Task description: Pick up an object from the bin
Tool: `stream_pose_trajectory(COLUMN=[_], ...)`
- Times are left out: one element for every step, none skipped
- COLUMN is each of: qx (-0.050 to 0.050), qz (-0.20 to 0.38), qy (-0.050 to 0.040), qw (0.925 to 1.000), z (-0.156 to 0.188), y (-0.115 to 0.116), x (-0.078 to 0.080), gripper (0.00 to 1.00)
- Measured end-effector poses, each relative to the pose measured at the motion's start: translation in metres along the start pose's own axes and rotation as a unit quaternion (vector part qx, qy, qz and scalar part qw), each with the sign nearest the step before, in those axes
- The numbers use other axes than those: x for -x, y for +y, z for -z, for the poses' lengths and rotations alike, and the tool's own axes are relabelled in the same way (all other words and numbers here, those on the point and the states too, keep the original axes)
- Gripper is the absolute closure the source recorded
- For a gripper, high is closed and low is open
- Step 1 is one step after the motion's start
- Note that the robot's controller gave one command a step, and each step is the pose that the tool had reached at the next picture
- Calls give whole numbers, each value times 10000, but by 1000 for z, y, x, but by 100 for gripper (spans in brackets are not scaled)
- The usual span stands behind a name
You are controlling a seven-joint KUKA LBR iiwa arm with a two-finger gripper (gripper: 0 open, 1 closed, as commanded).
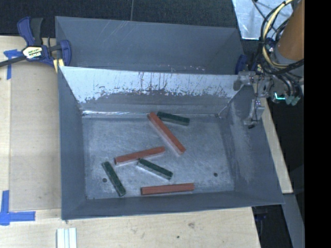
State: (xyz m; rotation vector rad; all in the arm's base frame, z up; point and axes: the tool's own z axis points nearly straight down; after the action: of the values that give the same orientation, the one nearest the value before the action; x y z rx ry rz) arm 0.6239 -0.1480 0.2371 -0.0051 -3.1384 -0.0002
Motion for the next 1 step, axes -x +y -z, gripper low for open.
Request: stream_pose_trajectory(qx=[9], qz=[-1491], qy=[-4], qw=[9888], z=[-77], y=[39], x=[-9], gripper=[0])
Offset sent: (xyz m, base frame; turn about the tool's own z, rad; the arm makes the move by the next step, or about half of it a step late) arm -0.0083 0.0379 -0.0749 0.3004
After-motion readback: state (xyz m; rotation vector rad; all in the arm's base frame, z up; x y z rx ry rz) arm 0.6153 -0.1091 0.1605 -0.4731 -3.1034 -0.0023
